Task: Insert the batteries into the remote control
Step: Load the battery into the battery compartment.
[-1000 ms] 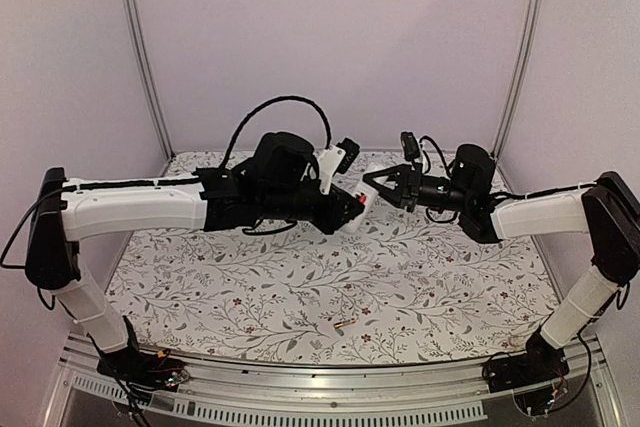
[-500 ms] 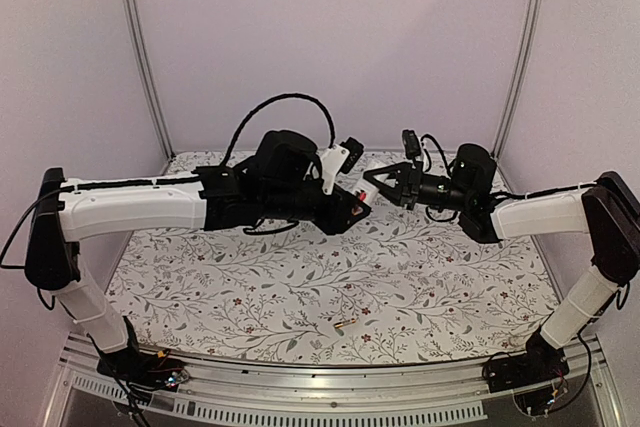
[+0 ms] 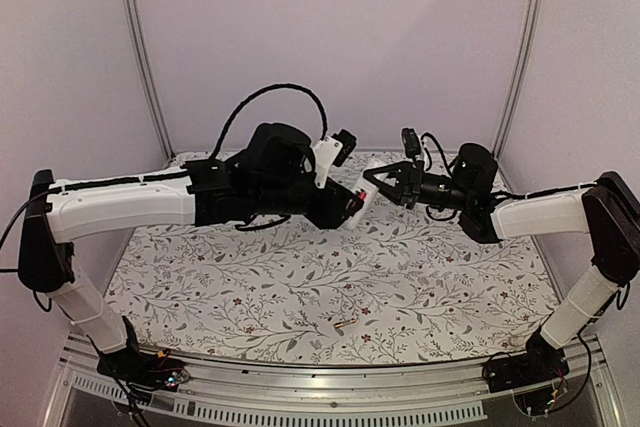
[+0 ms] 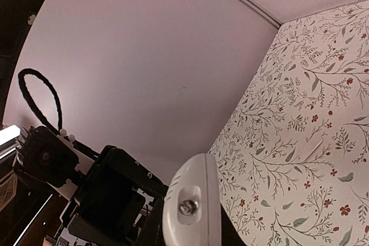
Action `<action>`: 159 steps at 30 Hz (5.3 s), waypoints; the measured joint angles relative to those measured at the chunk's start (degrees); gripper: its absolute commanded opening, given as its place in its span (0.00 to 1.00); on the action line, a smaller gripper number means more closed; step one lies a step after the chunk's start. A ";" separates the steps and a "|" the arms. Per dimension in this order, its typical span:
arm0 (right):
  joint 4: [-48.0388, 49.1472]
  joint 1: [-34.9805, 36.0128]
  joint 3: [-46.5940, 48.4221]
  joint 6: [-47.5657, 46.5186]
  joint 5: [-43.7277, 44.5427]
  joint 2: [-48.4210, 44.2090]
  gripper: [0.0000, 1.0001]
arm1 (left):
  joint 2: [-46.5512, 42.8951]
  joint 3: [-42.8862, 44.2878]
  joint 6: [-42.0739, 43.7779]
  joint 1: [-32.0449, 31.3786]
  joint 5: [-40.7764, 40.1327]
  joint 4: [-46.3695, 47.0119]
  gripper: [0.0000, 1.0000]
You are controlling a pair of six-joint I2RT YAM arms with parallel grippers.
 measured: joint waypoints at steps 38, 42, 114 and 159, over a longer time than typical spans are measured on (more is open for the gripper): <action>11.08 -0.04 0.98 4.15 4.17 -0.02 0.00 | -6.14 -18.12 -37.51 1.27 2.86 29.27 0.92; 11.39 0.31 0.98 4.20 4.17 0.52 0.00 | -5.25 -17.68 -39.32 1.29 3.98 31.23 0.89; 11.93 3.67 0.87 0.09 6.88 -1.84 0.00 | -2.32 -18.03 -48.92 2.45 3.93 40.70 0.55; 18.12 1.95 0.87 9.97 3.56 -0.11 0.00 | -4.39 -20.33 -41.03 2.34 7.91 40.89 0.46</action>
